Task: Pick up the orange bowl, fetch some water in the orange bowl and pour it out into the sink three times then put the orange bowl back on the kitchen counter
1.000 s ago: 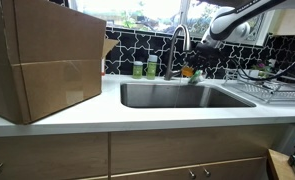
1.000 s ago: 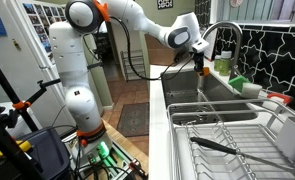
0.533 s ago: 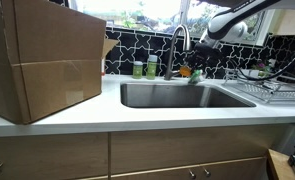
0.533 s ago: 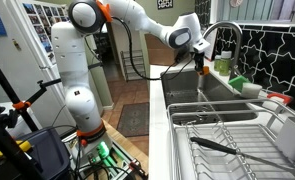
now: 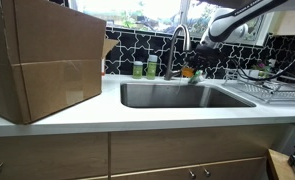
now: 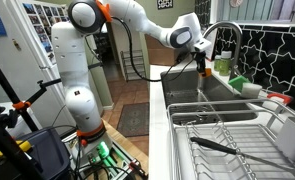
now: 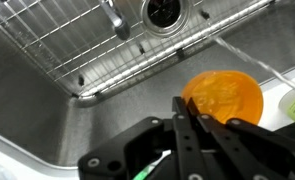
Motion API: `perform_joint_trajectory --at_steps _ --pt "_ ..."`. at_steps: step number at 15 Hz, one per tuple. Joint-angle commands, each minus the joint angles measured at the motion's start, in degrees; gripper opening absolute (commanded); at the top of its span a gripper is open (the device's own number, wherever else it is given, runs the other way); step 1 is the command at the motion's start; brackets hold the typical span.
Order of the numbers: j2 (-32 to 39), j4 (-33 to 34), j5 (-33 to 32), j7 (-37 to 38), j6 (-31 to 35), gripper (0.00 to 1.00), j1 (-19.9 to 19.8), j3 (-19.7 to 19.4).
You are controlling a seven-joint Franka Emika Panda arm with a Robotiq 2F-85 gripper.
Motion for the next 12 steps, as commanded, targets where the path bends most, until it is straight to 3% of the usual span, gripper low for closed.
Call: perform_joint_trajectory --at_steps 1,7,12 --pt "-2.5 -3.0 -16.0 7.0 0.2 0.01 3.5 -5.3" --pt "-5.3 -4.2 -43.6 15.7 -0.4 0.01 10.9 -12.7" --pt "-6.8 -4.2 -66.5 25.2 -3.2 0.01 15.1 -14.2"
